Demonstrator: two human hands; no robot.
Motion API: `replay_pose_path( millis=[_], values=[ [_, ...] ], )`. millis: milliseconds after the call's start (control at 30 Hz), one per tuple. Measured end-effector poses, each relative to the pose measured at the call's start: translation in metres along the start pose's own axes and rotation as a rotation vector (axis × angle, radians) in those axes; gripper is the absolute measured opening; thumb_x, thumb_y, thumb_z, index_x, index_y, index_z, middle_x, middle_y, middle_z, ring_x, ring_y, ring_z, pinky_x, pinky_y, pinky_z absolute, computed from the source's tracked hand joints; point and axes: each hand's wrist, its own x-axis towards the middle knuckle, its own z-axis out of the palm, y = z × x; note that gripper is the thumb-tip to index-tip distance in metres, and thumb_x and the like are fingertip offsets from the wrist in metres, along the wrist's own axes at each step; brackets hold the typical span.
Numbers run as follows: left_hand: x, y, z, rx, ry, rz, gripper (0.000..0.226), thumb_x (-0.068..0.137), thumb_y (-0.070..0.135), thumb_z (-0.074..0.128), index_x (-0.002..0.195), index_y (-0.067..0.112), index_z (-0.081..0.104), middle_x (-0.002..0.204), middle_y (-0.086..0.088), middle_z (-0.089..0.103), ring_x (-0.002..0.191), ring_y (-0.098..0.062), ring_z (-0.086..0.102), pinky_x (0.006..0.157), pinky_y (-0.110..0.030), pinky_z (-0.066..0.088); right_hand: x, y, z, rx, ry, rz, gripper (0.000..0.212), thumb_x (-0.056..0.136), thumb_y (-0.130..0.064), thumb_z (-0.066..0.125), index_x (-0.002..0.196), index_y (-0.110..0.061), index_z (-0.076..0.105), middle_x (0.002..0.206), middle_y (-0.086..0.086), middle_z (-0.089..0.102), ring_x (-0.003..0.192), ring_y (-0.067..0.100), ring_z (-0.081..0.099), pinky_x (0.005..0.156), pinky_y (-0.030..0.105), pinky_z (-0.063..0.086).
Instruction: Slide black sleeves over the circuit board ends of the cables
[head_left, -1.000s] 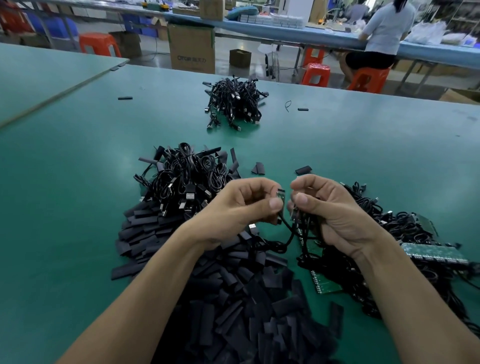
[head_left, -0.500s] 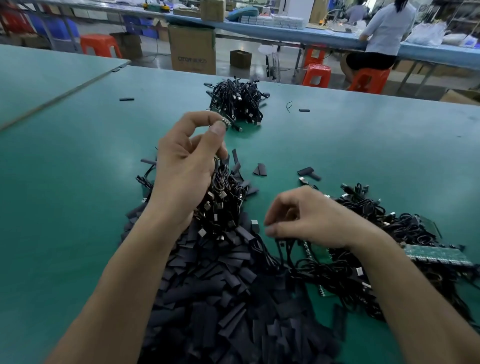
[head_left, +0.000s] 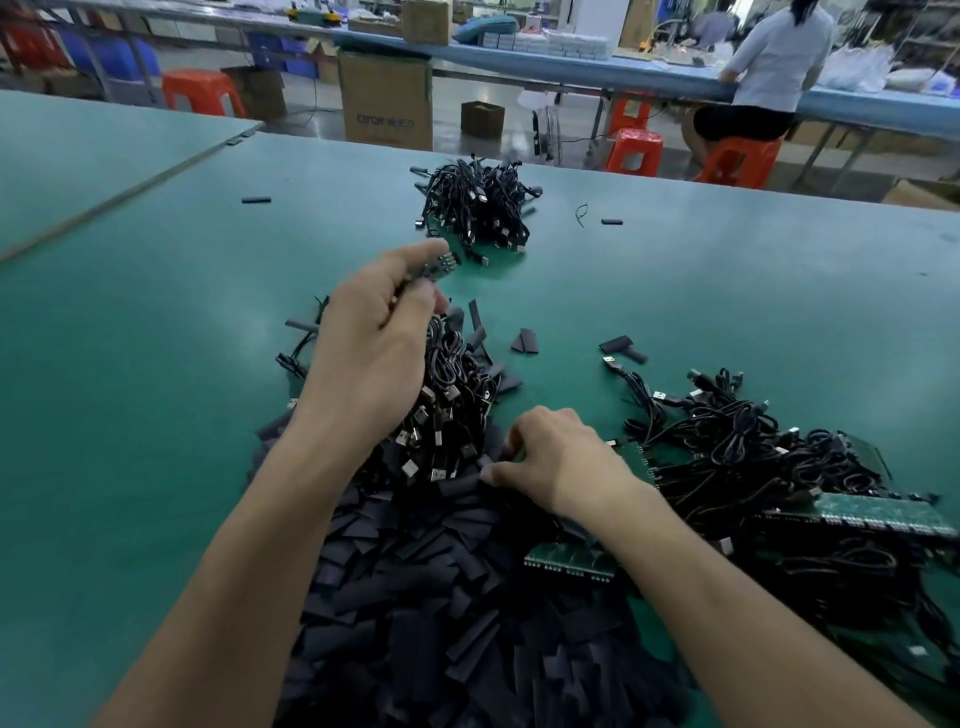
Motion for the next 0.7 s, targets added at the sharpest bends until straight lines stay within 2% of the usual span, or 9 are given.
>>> replay_pose_path(
  millis=[100, 233, 400, 500, 567, 700],
  values=[
    [0.000, -0.004, 0.001, -0.017, -0.088, -0.024, 0.036, 0.105, 0.007, 0.047, 0.135, 0.025, 0.054, 0.077, 0.019, 0.069, 0.056, -0.008, 0.045, 0.047, -0.013, 0.036, 0.002, 0.003, 0.003, 0.038, 0.017, 0.004, 0.022, 0.083, -0.038, 0.077, 0.097, -0.021, 0.074, 0.105, 0.011, 0.063, 0.092, 0.034, 0.064, 0.082, 0.036, 0.055],
    [-0.001, -0.007, 0.005, -0.039, -0.172, -0.053, 0.020, 0.102, 0.006, 0.052, 0.110, 0.024, 0.055, 0.086, 0.009, 0.075, 0.058, -0.005, 0.058, 0.050, -0.010, 0.040, -0.001, 0.007, 0.005, 0.111, 0.070, -0.003, 0.013, 0.081, -0.033, 0.079, 0.089, -0.025, 0.072, 0.106, 0.008, 0.064, 0.094, 0.031, 0.064, 0.080, 0.034, 0.053],
    [-0.003, -0.013, 0.008, 0.000, -0.228, -0.077, 0.018, 0.100, 0.009, 0.057, 0.098, 0.026, 0.060, 0.087, 0.010, 0.076, 0.060, -0.006, 0.063, 0.051, -0.012, 0.044, 0.001, 0.011, 0.011, 0.083, 0.100, 0.039, 0.026, 0.082, -0.039, 0.078, 0.099, -0.020, 0.072, 0.112, 0.009, 0.060, 0.097, 0.032, 0.064, 0.082, 0.034, 0.051],
    [-0.004, -0.015, 0.006, 0.038, -0.172, -0.039, 0.018, 0.096, 0.013, 0.065, 0.092, 0.030, 0.068, 0.068, 0.014, 0.070, 0.052, 0.000, 0.058, 0.050, -0.013, 0.046, 0.003, 0.015, 0.012, 0.088, 0.110, 0.011, 0.022, 0.083, -0.036, 0.078, 0.093, -0.018, 0.071, 0.106, 0.006, 0.057, 0.096, 0.029, 0.062, 0.078, 0.031, 0.048],
    [-0.004, -0.017, 0.004, 0.052, -0.152, -0.030, 0.016, 0.094, 0.017, 0.068, 0.092, 0.032, 0.071, 0.060, 0.017, 0.064, 0.047, -0.001, 0.057, 0.050, -0.013, 0.047, 0.003, 0.019, 0.011, 0.127, 0.152, -0.046, 0.017, 0.084, -0.032, 0.078, 0.082, -0.024, 0.063, 0.097, 0.002, 0.054, 0.090, 0.025, 0.058, 0.075, 0.029, 0.043],
    [-0.004, -0.019, 0.005, 0.038, -0.158, -0.042, 0.013, 0.091, 0.020, 0.073, 0.100, 0.030, 0.073, 0.068, 0.014, 0.067, 0.051, -0.006, 0.062, 0.055, -0.018, 0.052, 0.001, 0.028, -0.002, 0.415, 0.272, -0.144, 0.023, 0.090, -0.025, 0.073, 0.080, -0.030, 0.053, 0.083, -0.009, 0.060, 0.074, 0.014, 0.060, 0.066, 0.018, 0.044]
  ],
)
